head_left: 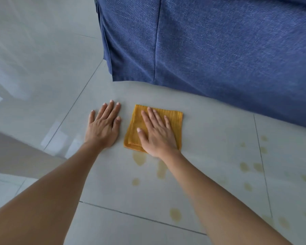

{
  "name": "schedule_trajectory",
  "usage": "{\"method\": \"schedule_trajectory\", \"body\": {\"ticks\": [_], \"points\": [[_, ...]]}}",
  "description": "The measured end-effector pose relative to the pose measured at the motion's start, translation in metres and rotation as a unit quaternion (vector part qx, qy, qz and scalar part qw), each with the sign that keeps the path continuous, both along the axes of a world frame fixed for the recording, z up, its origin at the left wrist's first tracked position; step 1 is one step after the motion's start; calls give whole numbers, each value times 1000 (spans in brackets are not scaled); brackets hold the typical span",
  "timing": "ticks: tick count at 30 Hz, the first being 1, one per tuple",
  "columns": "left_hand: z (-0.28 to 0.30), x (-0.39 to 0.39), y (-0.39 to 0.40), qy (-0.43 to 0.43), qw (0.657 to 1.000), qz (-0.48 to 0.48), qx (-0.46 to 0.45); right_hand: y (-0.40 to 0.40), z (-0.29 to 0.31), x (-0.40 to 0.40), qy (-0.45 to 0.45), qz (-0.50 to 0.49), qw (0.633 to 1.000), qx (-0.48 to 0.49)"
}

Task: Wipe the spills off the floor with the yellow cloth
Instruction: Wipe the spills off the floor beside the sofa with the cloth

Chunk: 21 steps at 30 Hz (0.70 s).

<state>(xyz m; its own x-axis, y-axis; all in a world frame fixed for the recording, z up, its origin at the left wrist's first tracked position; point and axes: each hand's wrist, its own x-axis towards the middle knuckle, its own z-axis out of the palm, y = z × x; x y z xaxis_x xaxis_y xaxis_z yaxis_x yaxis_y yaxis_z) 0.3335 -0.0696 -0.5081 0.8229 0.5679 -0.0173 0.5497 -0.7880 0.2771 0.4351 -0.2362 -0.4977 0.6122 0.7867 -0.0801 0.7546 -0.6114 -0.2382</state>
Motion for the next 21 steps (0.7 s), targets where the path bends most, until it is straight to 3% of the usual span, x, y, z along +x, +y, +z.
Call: {"method": "schedule_trajectory", "body": {"ticks": [4,10,16,21], "points": [[2,-15,-8,10,1000,2,-10,-63,2,7,-24,-1,999,-28],[4,-81,-30,25,999,16,-23,-140,3,37,-42,-139,988,-55],[6,-79,-31,14,999,34,-19,-91,-1,33,-3,-359,933,-28],[9,-79,-31,21,999,41,-23,-24,0,-3,5,-291,957,2]]}}
